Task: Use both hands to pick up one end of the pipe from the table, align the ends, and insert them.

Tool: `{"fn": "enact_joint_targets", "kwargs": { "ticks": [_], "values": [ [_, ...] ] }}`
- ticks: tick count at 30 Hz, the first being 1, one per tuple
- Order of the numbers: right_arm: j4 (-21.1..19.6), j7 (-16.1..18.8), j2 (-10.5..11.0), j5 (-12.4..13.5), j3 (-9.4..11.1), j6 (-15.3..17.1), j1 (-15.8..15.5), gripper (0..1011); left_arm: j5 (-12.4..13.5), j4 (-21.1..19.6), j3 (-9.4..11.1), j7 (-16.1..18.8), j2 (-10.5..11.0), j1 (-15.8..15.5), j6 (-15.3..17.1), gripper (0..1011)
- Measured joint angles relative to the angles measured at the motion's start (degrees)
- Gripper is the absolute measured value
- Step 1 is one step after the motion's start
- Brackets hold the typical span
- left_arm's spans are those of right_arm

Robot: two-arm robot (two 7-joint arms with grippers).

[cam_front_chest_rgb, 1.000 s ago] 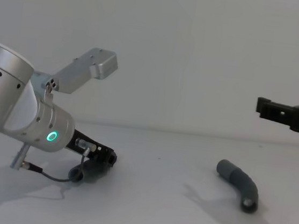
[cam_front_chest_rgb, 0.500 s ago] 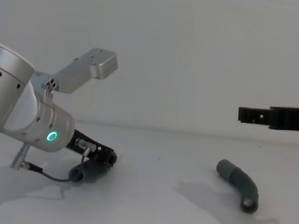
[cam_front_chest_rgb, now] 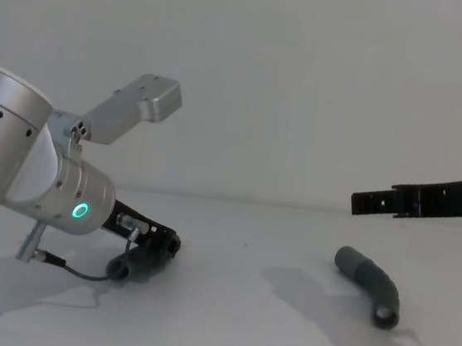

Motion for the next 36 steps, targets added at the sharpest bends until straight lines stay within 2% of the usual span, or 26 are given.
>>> {"fn": "enact_joint_targets", "kwargs": {
  "ticks": [15, 36],
  "values": [
    [5.3, -0.1, -1.0, -1.5, -1.2, 2.4, 3.4, 1001, 0.0, 0.0, 0.0, 0.0, 0.0, 0.0, 0.0, 346],
    [11.8, 2.2, -1.0, -2.1, -1.5, 5.1, 6.6, 1001, 0.0, 0.0, 0.0, 0.0, 0.0, 0.0, 0.0, 346]
  ]
}}
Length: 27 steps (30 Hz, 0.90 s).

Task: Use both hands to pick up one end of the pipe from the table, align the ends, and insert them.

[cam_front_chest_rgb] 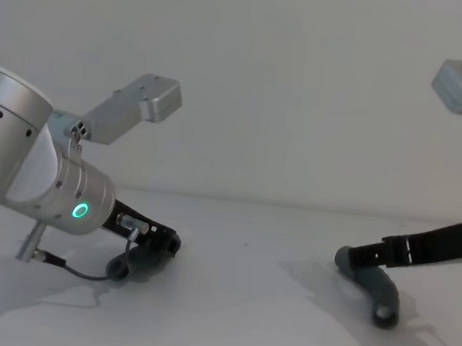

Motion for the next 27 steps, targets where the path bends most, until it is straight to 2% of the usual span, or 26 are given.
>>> {"fn": "enact_joint_targets", "kwargs": {
  "ticks": [13, 27],
  "values": [
    [3.3, 0.9, -1.0, -0.3, -0.1, 0.3, 1.5, 1001, 0.0, 0.0, 0.0, 0.0, 0.0, 0.0, 0.0, 346],
    [5.8, 0.9, -2.4, -0.5, 0.6, 0.7, 2.4, 1002, 0.0, 0.0, 0.0, 0.0, 0.0, 0.0, 0.0, 346]
  ]
}}
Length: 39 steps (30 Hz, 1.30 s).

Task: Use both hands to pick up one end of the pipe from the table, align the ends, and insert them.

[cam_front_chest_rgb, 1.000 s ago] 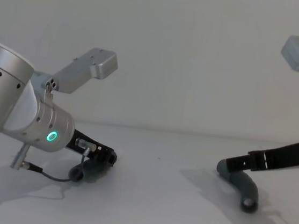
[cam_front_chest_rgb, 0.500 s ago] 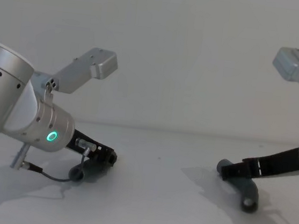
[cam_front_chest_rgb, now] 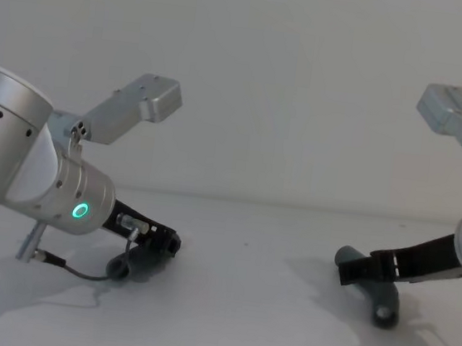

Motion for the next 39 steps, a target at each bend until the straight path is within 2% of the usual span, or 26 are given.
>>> {"fn": "enact_joint_targets", "kwargs": {
  "ticks": [30, 39],
  "values": [
    [2.4, 0.3, -1.1, -1.2, -0.3, -0.3, 0.9, 998, 0.0, 0.0, 0.0, 0.0, 0.0, 0.0, 0.0, 346],
    [2.6, 0.4, -1.2, -1.3, -0.3, -0.4, 0.9, 807, 0.0, 0.0, 0.0, 0.0, 0.0, 0.0, 0.0, 346]
  ]
}}
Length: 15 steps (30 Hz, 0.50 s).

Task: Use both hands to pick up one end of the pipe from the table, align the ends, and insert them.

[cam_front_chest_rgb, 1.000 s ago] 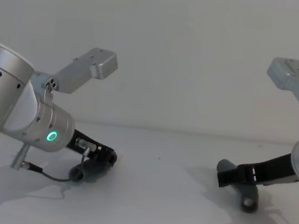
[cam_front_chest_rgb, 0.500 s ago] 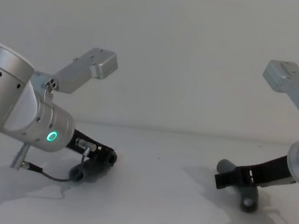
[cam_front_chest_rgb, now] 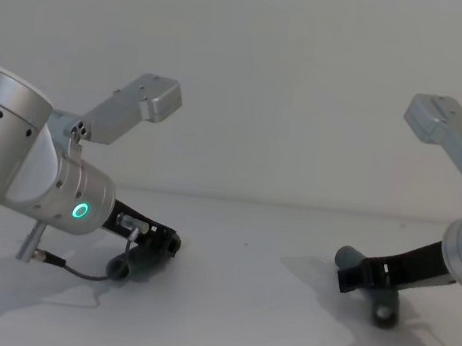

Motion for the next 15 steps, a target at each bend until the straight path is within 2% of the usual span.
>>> {"fn": "enact_joint_targets", "kwargs": {
  "ticks": [7, 9, 10, 15],
  "values": [
    [0.1, 0.0, 0.0, 0.0, 0.0, -0.1, 0.0, 573, 0.0, 0.0, 0.0, 0.0, 0.0, 0.0, 0.0, 346],
    [0.1, 0.0, -0.1, -0.1, 0.0, -0.1, 0.0, 540, 0.0, 0.0, 0.0, 0.0, 0.0, 0.0, 0.0, 346],
    [0.1, 0.0, -0.1, -0.1, 0.0, -0.1, 0.0, 472, 0.0, 0.0, 0.0, 0.0, 0.0, 0.0, 0.0, 346],
    [0.1, 0.0, -0.1, -0.1, 0.0, -0.1, 0.1, 342, 0.0, 0.0, 0.0, 0.0, 0.0, 0.0, 0.0, 346]
  ]
}}
